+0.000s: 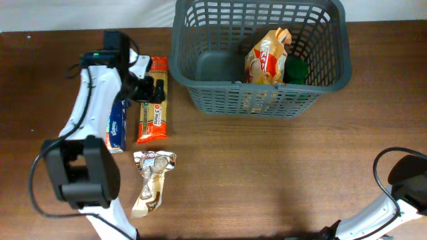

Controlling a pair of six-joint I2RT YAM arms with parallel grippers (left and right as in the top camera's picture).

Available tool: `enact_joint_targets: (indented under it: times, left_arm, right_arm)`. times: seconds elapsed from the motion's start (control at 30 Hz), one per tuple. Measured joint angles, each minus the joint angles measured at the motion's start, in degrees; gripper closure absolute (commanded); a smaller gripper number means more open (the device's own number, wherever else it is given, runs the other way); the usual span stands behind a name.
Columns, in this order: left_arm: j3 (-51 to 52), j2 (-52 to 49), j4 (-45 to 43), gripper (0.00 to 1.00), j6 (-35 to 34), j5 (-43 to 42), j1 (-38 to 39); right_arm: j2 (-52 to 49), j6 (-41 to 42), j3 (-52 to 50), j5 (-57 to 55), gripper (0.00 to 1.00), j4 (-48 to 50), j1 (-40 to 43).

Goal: Pack container
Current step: 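Move the left gripper over the orange spaghetti packet and close on it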

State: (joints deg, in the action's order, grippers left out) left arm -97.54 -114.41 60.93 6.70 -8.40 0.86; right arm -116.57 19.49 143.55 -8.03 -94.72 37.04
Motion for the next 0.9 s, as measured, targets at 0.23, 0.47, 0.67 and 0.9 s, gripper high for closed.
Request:
enact_joint_targets:
  times: [0.23,0.47,0.67,0.9]
  left_arm:
    - [0.0,-4.7,-2.3,0.01,-2.3,1.2,0.9]
    - [0.0,-7.7,-3.2,0.01,-3.1,1.4,1.0]
    - [0.0,-11.6,-3.3,0.01,-3.3,2.2,1.3]
    - [0.0,-12.6,-3.7,0.01,-4.5,5.1,2.4]
  right_arm:
    - [0.0,0.0,0.0,0.0,0.01,0.0,0.0]
    - [0.0,0.0,0.0,0.0,0.01,0.0,0.0]
    - [0.0,0.0,0.0,0.0,0.01,0.0,0.0]
    - [0.0,0.0,0.0,0.0,0.01,0.0,0.0]
